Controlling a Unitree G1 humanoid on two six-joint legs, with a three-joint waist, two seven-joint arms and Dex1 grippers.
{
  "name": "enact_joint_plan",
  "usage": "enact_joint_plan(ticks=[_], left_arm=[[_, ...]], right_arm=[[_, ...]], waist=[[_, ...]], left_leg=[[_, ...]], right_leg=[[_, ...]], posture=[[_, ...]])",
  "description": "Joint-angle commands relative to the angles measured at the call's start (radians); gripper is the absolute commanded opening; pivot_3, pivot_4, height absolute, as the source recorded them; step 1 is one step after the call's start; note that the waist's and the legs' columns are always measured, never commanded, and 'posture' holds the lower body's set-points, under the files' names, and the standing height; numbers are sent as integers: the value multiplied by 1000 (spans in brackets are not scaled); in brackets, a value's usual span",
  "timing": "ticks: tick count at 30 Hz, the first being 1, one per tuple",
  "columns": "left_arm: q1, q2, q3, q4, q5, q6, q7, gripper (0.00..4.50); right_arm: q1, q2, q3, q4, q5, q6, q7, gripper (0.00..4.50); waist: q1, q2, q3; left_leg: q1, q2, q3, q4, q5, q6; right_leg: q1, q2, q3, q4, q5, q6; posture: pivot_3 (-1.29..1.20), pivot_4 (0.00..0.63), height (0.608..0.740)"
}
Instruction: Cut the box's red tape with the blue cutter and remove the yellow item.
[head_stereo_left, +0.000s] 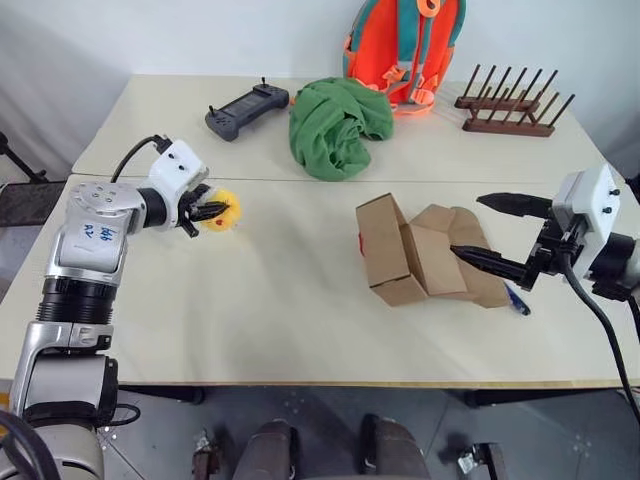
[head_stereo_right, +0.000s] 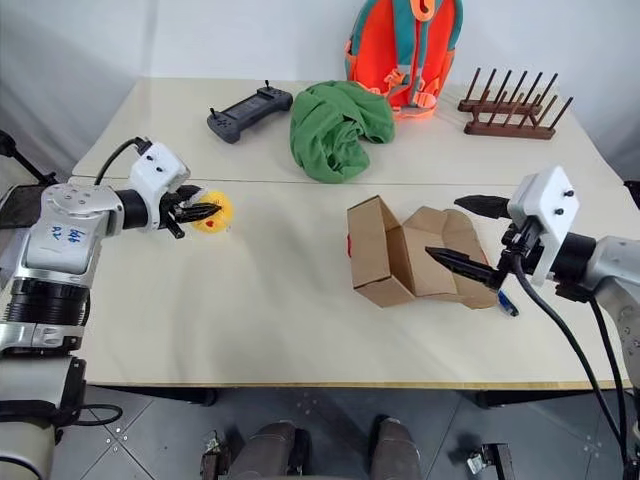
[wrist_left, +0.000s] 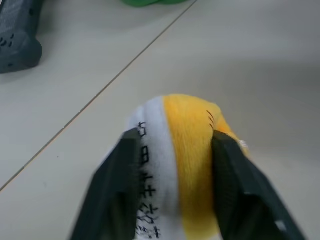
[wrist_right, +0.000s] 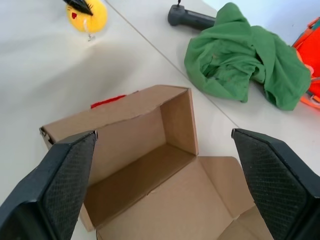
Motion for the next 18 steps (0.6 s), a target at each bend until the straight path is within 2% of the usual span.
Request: enact_joint_plan(ticks=[1,4,6,9,11,14,18], left_arm=[[32,58,51,-57,-22,27,-11,3116],[51,82,87,-92,-61,75,-23,4072],[51,87,113,-100,-75,88,-5,4456],[89,95,135,-127,-104,81,-24,4456],[141,94,173,-188,-170,93,-71,4456],[292,51,305,-325,-313,52,-130,4456],[459,58,362,-397,-337,-43,-156,4456]], right_arm=[[-26,-18,-10,16,-9,-30,29,4500],[-40,-16,-2,50,-24,-46,47,4500],[-49,-15,3,72,-35,-57,59,4500],[-51,-12,4,101,-47,-72,79,4500],[-38,-5,-5,126,-48,-92,99,4500],[23,-8,-28,194,-54,-152,175,4500],[124,-35,-34,307,-102,-268,293,4500]], waist=[[-3,0,0],[-5,0,0],[-4,0,0],[-1,0,0],[-1,0,0],[-3,0,0],[-2,0,0]], left_leg=[[0,0,0,0,0,0],[1,0,1,-1,0,0],[1,1,1,0,0,0],[1,1,1,0,0,0],[1,1,1,0,0,0],[1,3,1,-1,-1,-2],[2,2,1,-1,-2,-2]], right_leg=[[0,0,0,0,0,0],[0,0,1,0,0,0],[0,0,1,1,0,0],[0,0,1,0,0,0],[0,0,1,0,0,0],[0,0,1,1,0,0],[0,0,0,0,0,0]], posture=[[0,150,740],[0,150,740],[0,150,740],[0,150,740],[0,150,740],[0,150,740],[0,150,740]])
